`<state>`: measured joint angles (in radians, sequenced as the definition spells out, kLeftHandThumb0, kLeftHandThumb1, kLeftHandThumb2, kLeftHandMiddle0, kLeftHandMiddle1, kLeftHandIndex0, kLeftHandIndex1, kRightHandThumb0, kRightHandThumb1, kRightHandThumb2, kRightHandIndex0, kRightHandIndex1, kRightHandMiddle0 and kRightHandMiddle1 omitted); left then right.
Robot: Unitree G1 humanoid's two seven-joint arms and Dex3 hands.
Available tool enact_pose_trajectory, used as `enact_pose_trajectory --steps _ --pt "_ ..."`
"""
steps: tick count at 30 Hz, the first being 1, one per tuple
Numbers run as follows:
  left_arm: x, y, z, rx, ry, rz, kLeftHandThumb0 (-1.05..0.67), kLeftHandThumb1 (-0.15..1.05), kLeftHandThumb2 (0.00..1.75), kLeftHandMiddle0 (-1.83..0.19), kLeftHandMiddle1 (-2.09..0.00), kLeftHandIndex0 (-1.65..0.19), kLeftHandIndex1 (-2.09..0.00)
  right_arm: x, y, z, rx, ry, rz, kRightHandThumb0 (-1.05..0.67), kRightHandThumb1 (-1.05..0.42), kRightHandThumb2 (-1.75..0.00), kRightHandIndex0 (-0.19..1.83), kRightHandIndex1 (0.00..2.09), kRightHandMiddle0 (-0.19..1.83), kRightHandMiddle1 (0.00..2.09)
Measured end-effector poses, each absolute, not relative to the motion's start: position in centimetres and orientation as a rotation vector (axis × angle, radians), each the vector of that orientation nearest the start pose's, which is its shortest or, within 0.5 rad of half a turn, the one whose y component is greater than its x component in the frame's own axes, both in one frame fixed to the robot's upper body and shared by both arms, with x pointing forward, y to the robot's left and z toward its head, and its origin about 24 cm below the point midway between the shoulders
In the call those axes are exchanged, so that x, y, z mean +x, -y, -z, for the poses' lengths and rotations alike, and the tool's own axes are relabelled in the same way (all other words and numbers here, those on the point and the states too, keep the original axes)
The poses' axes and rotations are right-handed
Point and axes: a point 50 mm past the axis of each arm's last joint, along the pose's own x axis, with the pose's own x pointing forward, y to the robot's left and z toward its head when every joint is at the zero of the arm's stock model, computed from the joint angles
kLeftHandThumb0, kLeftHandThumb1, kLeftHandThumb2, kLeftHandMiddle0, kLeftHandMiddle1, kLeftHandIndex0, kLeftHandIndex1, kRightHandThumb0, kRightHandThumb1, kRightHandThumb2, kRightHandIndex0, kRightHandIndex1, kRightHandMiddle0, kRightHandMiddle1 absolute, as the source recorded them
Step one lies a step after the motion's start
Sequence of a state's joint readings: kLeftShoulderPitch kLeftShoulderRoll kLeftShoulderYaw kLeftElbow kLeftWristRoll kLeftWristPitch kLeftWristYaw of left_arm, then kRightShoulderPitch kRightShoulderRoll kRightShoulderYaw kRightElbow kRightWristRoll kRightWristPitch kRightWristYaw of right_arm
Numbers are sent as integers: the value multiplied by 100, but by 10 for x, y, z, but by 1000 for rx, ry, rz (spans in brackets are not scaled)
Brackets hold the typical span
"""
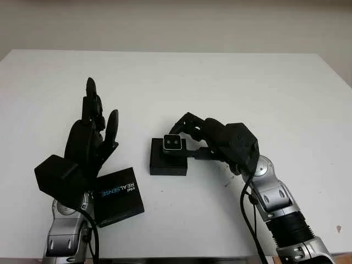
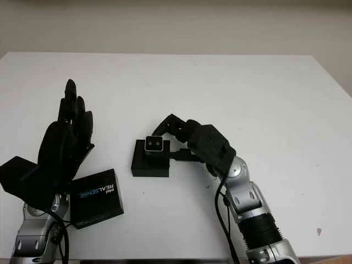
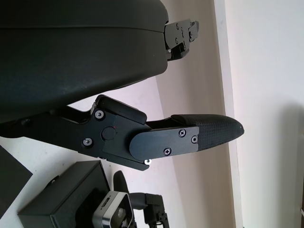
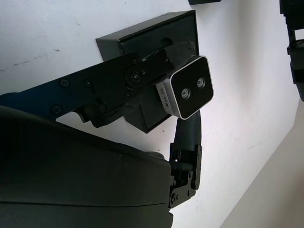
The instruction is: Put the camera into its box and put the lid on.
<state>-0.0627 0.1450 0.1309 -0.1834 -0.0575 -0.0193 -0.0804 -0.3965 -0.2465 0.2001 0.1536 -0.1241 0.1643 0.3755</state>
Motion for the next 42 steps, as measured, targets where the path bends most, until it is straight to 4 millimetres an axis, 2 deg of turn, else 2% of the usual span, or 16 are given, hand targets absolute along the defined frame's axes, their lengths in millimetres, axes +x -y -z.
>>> enact_pose_trajectory --steps 12,22,42 --pt "259 -194 -109 108 274 -17 -77 105 54 19 0 19 0 313 116 -82 -464 -21 -562 -47 -99 -6 24 6 24 193" --pt "259 -193 -109 108 274 -13 -76 105 54 19 0 19 0 308 109 -81 -373 -74 -562 -45 -99 -5 22 5 25 193" --pt "255 -195 -107 101 259 -18 -77 105 53 19 0 19 0 307 105 -76 -375 -52 -540 -45 -99 -5 23 5 23 193"
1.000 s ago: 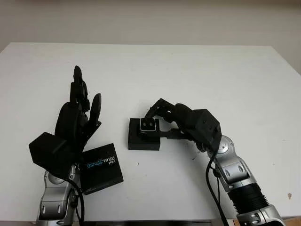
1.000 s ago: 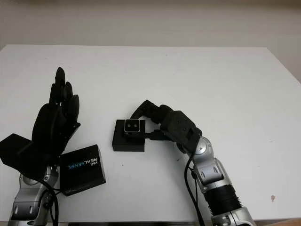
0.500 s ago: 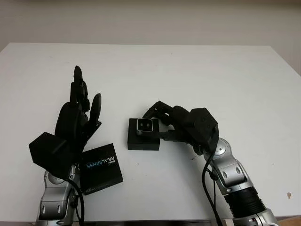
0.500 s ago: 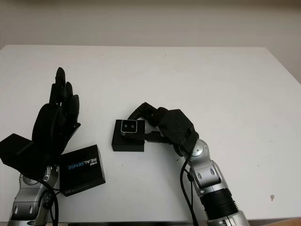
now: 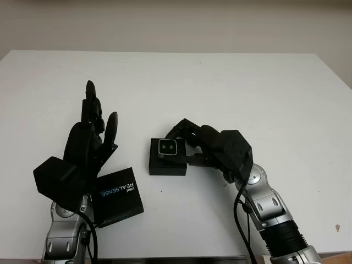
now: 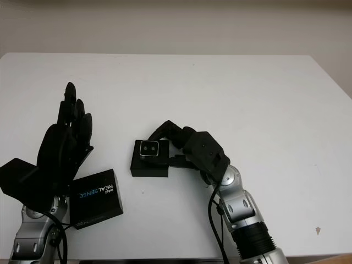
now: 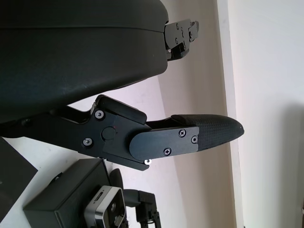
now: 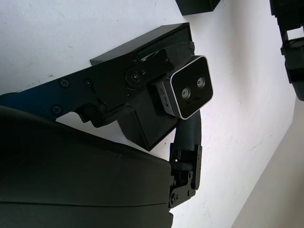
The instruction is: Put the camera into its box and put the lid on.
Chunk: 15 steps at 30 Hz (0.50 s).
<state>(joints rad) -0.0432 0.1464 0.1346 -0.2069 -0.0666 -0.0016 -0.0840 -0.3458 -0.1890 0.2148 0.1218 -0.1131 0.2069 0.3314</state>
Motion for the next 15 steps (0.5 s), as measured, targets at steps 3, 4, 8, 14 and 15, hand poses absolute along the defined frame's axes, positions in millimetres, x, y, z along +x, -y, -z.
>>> enact_pose_trajectory --steps 3,4,8,14,15 --pt "255 -195 -107 101 258 -14 -78 105 53 19 0 19 0 307 105 -75 -374 -50 -538 -44 -99 -5 23 5 24 191" --pt "255 -195 -107 102 257 -14 -78 105 52 19 0 19 0 307 105 -75 -376 -49 -537 -44 -99 -5 23 6 24 191" --pt "255 -196 -107 101 256 -14 -77 105 52 19 0 19 0 307 105 -74 -388 -38 -532 -44 -99 -5 23 6 25 190" --pt "255 -196 -106 103 253 -16 -78 105 53 19 0 19 0 307 106 -73 -387 -33 -532 -44 -98 -5 24 6 26 189" --pt "255 -196 -106 104 253 -16 -78 105 53 19 0 19 0 308 106 -73 -388 -33 -531 -44 -98 -5 25 6 26 189"
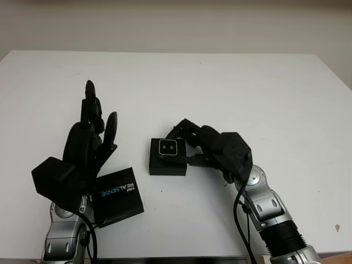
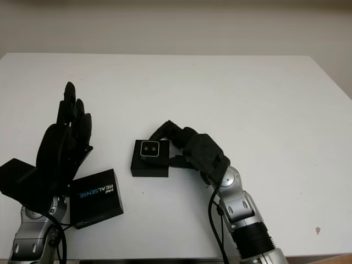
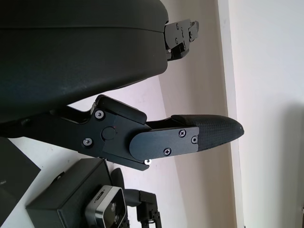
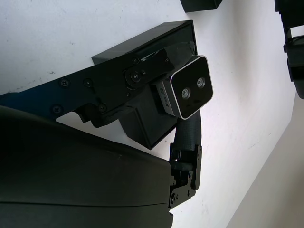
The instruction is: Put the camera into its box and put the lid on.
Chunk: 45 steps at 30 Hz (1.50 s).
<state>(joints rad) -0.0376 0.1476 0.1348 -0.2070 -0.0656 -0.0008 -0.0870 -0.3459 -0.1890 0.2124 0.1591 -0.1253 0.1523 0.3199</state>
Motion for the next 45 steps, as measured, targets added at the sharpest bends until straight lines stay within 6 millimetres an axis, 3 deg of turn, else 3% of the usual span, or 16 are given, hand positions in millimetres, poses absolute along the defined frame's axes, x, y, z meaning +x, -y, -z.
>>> enact_pose_trajectory --steps 22,25,27,28,30,32,35,45 --pt "254 -196 -106 97 248 -22 -79 105 51 19 0 19 0 308 107 -71 -416 -27 -535 -44 -98 -5 26 6 29 191" --pt "254 -196 -106 95 245 -21 -80 105 49 19 0 19 0 308 107 -71 -420 -28 -535 -48 -96 -5 23 4 23 171" --pt "254 -196 -105 95 243 -21 -79 105 50 19 0 19 0 307 106 -71 -422 -33 -546 -55 -94 -5 15 2 8 135" --pt "254 -196 -105 95 243 -20 -79 105 51 19 0 19 0 307 106 -71 -424 -35 -553 -56 -93 -5 14 2 6 127" --pt "254 -196 -105 95 243 -18 -78 105 51 19 0 19 0 307 106 -72 -431 -42 -563 -62 -90 -5 5 3 4 75" --pt "254 -196 -105 94 243 -18 -78 105 51 19 0 19 0 306 105 -73 -437 -48 -571 -64 -90 -5 -1 3 4 41" --pt "254 -197 -105 92 242 -19 -78 105 50 19 0 19 0 306 106 -73 -441 -50 -577 -65 -89 -5 -8 1 -1 25" --pt "253 -197 -104 92 239 -22 -78 105 51 19 0 19 0 303 107 -71 -450 -24 -595 -70 -89 -6 -15 1 -12 13"
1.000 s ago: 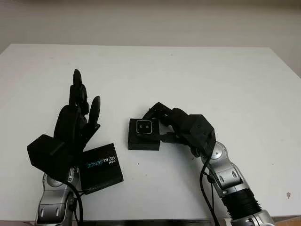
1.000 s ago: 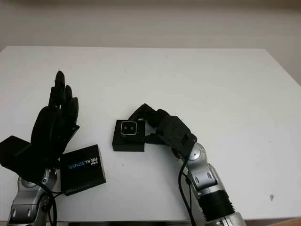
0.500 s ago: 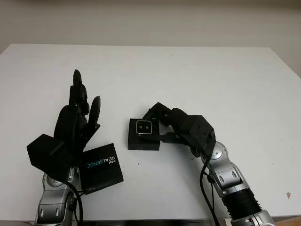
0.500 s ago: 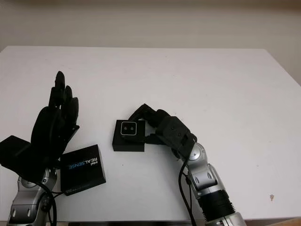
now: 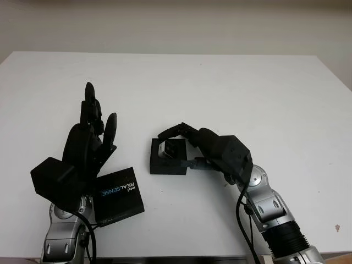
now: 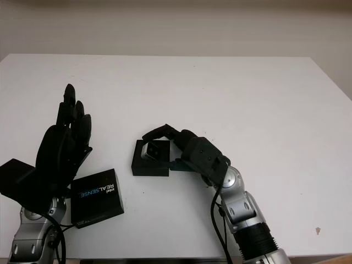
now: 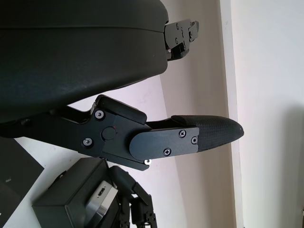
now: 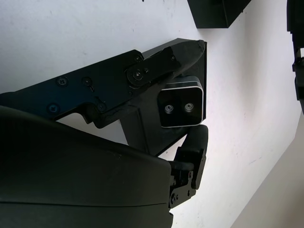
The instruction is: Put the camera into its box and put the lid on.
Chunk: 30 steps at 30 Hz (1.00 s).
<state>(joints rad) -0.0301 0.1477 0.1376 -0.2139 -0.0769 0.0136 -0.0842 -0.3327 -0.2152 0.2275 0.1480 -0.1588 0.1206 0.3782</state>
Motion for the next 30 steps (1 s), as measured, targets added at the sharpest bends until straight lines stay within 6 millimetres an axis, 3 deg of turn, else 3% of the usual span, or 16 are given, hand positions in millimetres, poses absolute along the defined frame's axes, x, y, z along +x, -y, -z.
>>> enact_pose_trajectory --steps 5,10,13,17,30 --pt "253 -197 -104 92 238 -23 -78 105 51 19 0 19 0 303 108 -72 -453 -23 -587 -74 -90 -6 -13 4 -4 15" --pt "253 -197 -104 92 239 -24 -77 105 51 19 0 19 0 300 114 -71 -475 36 -483 -65 -90 -5 10 15 21 28" --pt "253 -197 -104 95 239 -25 -77 105 52 19 0 19 0 295 113 -73 -511 131 -435 -57 -89 -5 23 16 16 57" --pt "253 -197 -104 94 239 -20 -77 105 52 19 0 19 0 292 111 -73 -518 194 -402 -54 -89 -5 26 14 8 77" --pt "253 -198 -104 101 235 -17 -78 105 51 19 0 19 0 290 108 -69 -523 231 -364 -54 -88 -5 28 13 9 106"
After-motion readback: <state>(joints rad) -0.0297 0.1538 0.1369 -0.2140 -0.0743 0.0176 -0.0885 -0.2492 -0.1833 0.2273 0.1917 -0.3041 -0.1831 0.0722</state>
